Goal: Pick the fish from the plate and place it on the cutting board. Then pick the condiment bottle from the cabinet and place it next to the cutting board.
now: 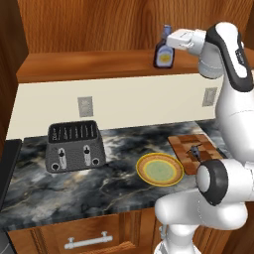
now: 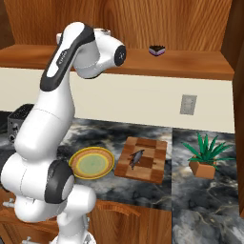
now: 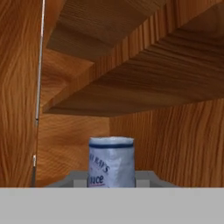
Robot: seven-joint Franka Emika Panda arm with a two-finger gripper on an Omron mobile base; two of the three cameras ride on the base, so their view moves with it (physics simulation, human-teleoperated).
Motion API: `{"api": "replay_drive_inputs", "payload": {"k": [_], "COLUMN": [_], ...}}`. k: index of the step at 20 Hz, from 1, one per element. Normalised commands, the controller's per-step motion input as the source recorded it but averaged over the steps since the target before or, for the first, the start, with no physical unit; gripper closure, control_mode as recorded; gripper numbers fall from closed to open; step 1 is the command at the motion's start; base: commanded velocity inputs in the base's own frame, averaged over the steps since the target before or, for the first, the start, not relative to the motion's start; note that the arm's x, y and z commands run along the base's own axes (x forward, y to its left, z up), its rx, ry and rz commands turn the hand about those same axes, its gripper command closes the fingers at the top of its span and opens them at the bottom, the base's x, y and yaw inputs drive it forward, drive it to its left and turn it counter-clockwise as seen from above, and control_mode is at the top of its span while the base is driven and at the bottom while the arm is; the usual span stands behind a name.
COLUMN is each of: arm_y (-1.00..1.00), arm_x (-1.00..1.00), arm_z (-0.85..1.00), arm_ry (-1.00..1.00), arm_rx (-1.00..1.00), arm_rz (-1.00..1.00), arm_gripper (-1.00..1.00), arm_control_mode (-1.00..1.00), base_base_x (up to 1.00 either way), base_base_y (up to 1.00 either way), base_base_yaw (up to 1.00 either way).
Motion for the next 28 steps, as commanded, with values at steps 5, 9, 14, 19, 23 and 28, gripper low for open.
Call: {"api": "replay_drive_inputs", "payload": {"k": [5, 9, 14, 19, 23, 28], "arm_y": [0.0, 0.0, 0.0, 0.0, 0.0, 0.0], "arm_x": [-0.36, -0.35, -0.34, -0.32, -0.31, -0.32], "arm_z": [0.0, 0.0, 0.0, 0.0, 0.0, 0.0], "arm_ry": [0.0, 0.02, 0.04, 0.06, 0.06, 0.03], "arm_rx": [0.0, 0.0, 0.0, 0.0, 0.0, 0.0], "arm_rz": [0.0, 0.0, 0.0, 0.0, 0.0, 0.0], "arm_gripper": [1.0, 1.0, 1.0, 1.0, 1.0, 1.0], "arm_control_mode": [-1.0, -1.0, -1.0, -1.0, -1.0, -1.0], "base_base_x": [0.0, 0.0, 0.0, 0.0, 0.0, 0.0], "base_base_y": [0.0, 0.0, 0.0, 0.0, 0.0, 0.0], "base_base_yaw": [0.0, 0.0, 0.0, 0.0, 0.0, 0.0]}}
